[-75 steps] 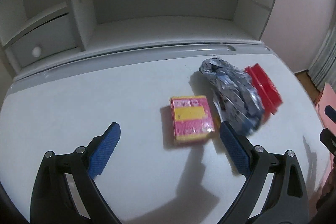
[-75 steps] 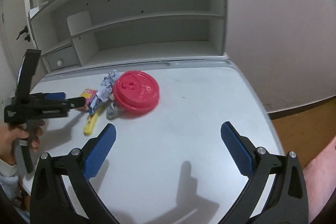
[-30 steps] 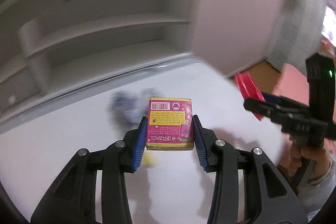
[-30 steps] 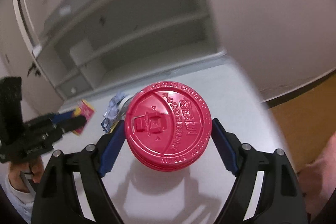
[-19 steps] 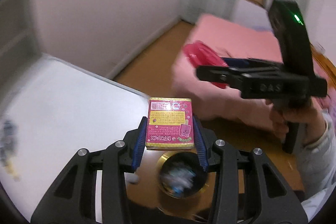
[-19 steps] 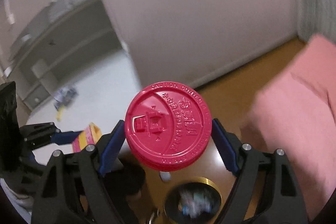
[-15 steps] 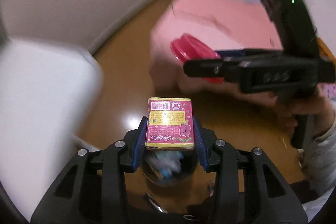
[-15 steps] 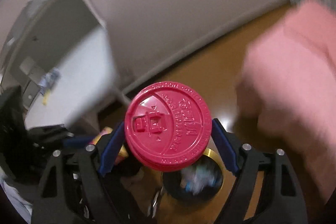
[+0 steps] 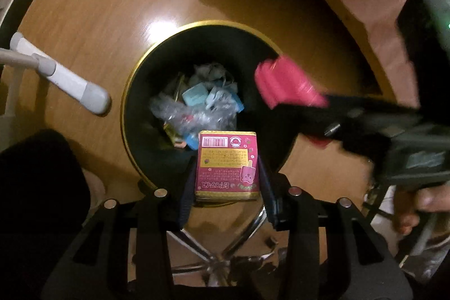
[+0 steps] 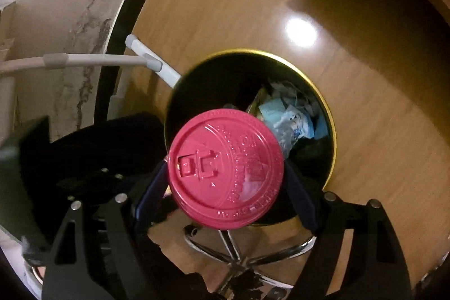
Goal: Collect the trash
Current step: 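Carry both items over the bin and open both tools to drop them, then grasp the crumpled blue paper with the left tool while the right tool grasps the grey cloth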
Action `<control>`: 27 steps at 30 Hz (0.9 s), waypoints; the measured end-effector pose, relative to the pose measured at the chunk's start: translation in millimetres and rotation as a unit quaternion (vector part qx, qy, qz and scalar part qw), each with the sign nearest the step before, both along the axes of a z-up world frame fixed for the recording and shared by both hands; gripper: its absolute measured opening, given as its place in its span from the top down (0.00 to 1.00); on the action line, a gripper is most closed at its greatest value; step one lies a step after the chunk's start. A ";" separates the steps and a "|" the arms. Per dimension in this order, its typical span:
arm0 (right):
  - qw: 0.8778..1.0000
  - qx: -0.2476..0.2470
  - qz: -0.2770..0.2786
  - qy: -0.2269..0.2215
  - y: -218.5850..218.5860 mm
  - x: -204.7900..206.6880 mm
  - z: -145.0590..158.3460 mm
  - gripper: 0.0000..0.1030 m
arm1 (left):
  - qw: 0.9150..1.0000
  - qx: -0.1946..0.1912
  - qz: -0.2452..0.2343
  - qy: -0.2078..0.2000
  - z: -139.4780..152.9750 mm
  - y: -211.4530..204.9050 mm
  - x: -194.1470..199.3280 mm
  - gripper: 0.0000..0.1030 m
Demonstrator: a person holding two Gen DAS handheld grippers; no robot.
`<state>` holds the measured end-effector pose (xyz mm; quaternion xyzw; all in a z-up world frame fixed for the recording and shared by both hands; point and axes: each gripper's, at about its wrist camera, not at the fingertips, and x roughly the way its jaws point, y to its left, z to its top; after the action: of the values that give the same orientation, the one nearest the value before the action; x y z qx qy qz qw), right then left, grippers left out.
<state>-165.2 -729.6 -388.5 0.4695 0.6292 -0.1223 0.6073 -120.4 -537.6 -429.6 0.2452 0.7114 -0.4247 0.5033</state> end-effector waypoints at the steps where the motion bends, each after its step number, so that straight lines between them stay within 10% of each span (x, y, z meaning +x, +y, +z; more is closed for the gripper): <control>1: 1.000 0.002 -0.002 0.000 0.0 -0.5 -0.3 0.24 | 1.000 -0.003 -0.001 -0.003 2.1 -1.9 -1.2 0.60; 5: 1.000 0.005 -0.016 -0.002 -6.8 -1.5 0.1 0.17 | 1.000 0.006 -0.001 -0.014 2.9 7.7 -5.5 0.58; 8: 1.000 0.010 -0.023 0.011 -16.1 -5.7 -1.2 0.10 | 1.000 -0.014 0.004 -0.025 7.7 6.8 4.7 0.08; 16: 0.990 -0.135 -0.048 0.004 -52.9 -17.9 74.8 0.07 | 0.988 -0.120 -0.025 -0.091 83.1 13.7 -6.7 0.08; 18: 0.964 -0.258 -0.055 -0.032 -60.5 -17.9 140.7 0.07 | 0.974 -0.175 -0.035 -0.142 131.7 21.6 -13.9 0.08; 23: 0.814 -0.540 -0.042 -0.209 -14.0 -18.2 306.8 0.07 | 0.896 -0.329 -0.021 -0.299 293.0 80.9 -21.9 0.08; 27: 0.817 -0.526 -0.020 -0.236 8.6 16.3 348.2 0.07 | 0.852 -0.325 0.078 -0.403 356.5 148.7 20.3 0.08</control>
<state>-148.9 -721.0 -40.3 0.1052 0.2968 -0.3324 0.8890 -100.1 -388.9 -73.1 0.1613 0.2838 -0.4551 0.8284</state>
